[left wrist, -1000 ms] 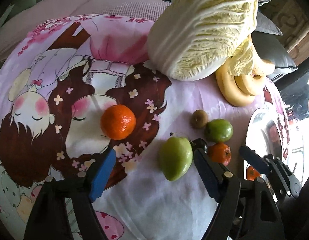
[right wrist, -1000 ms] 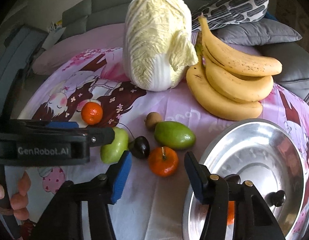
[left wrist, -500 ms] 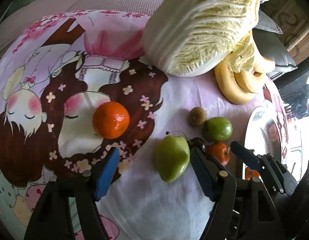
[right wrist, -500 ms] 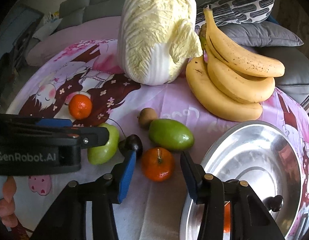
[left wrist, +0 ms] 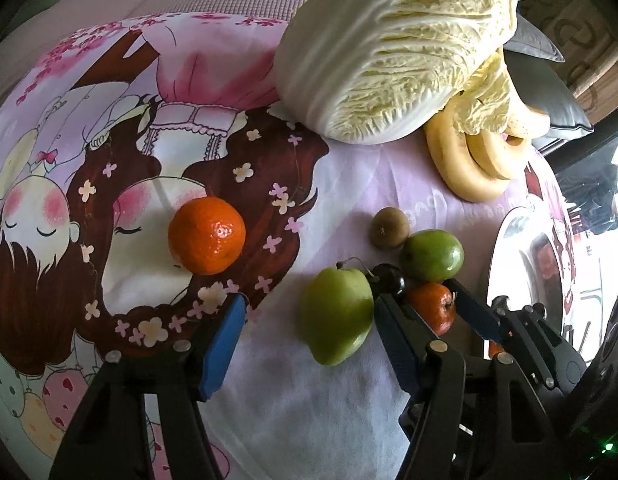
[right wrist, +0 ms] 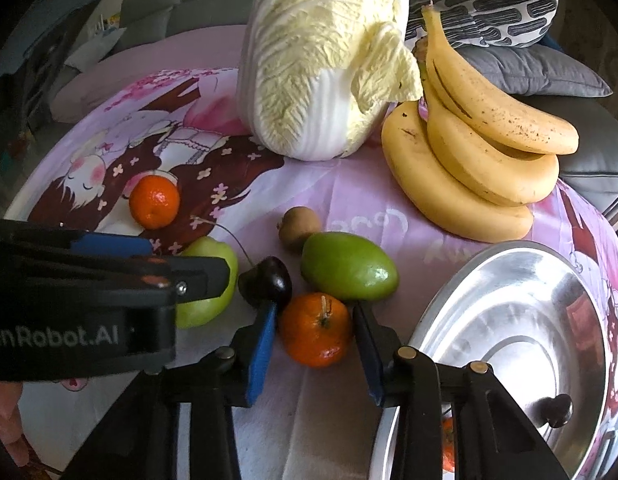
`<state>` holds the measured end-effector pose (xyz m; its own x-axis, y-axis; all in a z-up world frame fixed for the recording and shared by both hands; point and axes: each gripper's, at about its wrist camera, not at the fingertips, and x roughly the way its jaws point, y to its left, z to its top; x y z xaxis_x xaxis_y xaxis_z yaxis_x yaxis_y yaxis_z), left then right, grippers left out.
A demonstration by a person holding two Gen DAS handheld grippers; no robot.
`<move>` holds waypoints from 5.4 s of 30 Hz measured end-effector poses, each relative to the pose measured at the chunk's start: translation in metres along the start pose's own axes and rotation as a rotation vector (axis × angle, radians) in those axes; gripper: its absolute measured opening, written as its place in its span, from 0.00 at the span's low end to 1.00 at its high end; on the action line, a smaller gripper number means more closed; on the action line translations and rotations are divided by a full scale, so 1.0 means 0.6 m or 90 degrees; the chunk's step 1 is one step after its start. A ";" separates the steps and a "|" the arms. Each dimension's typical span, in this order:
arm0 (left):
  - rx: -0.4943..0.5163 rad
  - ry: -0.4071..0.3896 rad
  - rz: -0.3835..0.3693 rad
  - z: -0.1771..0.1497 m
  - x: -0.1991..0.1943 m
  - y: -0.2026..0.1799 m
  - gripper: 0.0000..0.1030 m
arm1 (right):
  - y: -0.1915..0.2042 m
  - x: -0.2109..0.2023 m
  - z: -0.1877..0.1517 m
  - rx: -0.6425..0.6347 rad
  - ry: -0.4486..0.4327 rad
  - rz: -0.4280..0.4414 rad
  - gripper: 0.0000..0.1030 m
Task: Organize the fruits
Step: 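Grasp a green pear-like fruit with the left tool while the right tool grasps a tangerine, then carry the green fruit with the left tool while the right tool carries the tangerine over the bowl, then open the left tool to drop the green fruit while the right tool drops the tangerine into the bowl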
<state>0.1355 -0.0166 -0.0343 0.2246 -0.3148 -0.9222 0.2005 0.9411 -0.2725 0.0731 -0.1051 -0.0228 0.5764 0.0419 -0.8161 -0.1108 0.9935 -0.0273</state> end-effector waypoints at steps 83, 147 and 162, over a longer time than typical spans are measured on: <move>0.038 -0.092 0.039 -0.018 -0.089 -0.053 0.39 | -0.048 -0.106 -0.020 0.070 -0.048 0.077 0.38; 0.290 -0.026 0.056 -0.017 0.068 -0.371 0.39 | -0.372 -0.088 -0.080 0.362 -0.069 -0.041 0.38; 0.288 -0.020 0.058 -0.024 0.080 -0.374 0.39 | -0.361 -0.073 -0.081 0.333 -0.037 -0.078 0.38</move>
<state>0.0877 -0.2414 -0.0214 0.2880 -0.2428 -0.9263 0.5728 0.8189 -0.0365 0.0325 -0.3273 -0.0092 0.6054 -0.0870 -0.7912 0.3694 0.9112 0.1825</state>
